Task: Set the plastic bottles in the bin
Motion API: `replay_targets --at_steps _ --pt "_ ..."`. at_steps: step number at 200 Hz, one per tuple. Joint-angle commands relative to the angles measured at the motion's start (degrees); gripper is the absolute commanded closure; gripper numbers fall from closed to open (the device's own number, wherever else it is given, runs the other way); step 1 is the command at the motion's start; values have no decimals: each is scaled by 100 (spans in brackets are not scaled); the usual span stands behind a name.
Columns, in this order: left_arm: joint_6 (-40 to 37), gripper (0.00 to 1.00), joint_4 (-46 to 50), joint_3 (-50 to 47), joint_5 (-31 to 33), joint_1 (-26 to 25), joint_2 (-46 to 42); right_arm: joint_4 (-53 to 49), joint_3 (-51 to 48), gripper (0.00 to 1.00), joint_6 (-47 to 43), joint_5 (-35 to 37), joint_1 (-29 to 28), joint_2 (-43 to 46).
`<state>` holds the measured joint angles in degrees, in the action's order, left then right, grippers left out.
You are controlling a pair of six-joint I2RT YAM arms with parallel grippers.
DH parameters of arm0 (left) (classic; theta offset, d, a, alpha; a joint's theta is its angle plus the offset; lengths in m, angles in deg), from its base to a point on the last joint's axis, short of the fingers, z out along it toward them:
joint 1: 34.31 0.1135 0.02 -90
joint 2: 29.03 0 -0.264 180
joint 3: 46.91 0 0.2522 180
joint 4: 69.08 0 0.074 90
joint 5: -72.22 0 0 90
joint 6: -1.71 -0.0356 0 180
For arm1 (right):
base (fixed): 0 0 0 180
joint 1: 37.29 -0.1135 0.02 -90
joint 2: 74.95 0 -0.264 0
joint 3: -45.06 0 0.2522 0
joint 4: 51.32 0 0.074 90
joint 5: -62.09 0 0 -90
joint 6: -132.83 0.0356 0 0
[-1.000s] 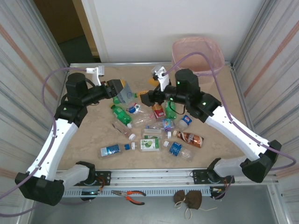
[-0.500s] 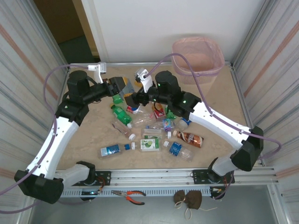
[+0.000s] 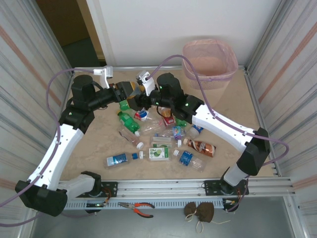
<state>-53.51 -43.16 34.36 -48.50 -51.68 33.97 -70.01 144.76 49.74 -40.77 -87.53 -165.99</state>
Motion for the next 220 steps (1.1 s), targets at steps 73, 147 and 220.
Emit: replay_targets --at_steps 73,147,220 --pt "-372 26 417 497 368 -20 -173 12 188 45 33 15 97 142" --pt "-862 19 1025 536 655 304 -541 -614 314 44 -61 133 1111 746" --pt "-934 19 1218 371 655 306 -648 -1163 1223 44 -103 15 3075 619"
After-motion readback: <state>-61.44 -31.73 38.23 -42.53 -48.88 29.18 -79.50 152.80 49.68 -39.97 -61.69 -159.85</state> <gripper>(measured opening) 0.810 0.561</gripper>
